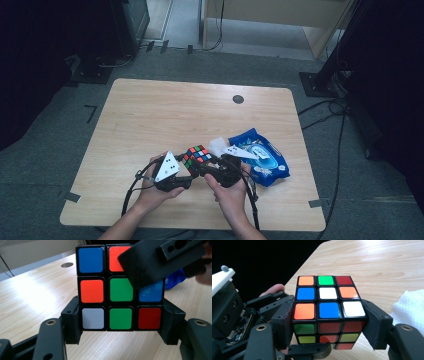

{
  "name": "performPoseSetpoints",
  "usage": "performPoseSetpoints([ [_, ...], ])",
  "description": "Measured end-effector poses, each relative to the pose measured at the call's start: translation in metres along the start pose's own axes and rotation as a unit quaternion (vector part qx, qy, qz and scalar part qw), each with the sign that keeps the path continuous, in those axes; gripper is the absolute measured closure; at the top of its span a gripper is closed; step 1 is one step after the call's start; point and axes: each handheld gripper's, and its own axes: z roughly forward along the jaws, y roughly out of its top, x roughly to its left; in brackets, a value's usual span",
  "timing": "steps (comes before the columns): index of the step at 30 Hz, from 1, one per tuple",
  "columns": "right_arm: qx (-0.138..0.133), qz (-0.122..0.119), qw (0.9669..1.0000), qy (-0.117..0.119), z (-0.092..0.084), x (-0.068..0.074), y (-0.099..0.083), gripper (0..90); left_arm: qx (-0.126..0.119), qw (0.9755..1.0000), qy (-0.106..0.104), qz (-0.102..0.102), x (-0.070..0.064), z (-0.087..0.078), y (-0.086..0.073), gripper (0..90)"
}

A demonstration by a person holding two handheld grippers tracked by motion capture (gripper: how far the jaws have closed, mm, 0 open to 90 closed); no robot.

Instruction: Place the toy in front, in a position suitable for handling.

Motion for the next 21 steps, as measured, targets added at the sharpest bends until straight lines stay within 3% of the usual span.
performPoseSetpoints([
  [3, 0.012, -0.019, 0.9997, -0.010, -0.002, 0.002, 0.005, 34.8, 0.007, 0.9985, 0.011, 0.053, -0.004, 0.001, -0.003, 31.2],
  [8, 0.042, -0.038, 0.9979, -0.032, -0.005, 0.002, 0.013, 34.8, 0.007, 0.9961, -0.002, 0.088, -0.006, -0.001, -0.005, 21.9],
  [12, 0.082, -0.037, 0.9957, -0.022, -0.007, -0.003, 0.019, 34.8, 0.017, 0.9907, 0.021, 0.134, -0.007, -0.002, -0.008, 19.2],
  [16, 0.117, -0.041, 0.9921, -0.017, -0.007, -0.003, 0.023, 34.8, 0.016, 0.9864, 0.033, 0.160, -0.010, -0.001, -0.010, 18.8],
  [21, 0.148, -0.045, 0.9879, -0.016, -0.002, -0.003, 0.022, 34.8, 0.014, 0.9784, 0.050, 0.200, -0.015, 0.000, -0.011, 19.0],
])
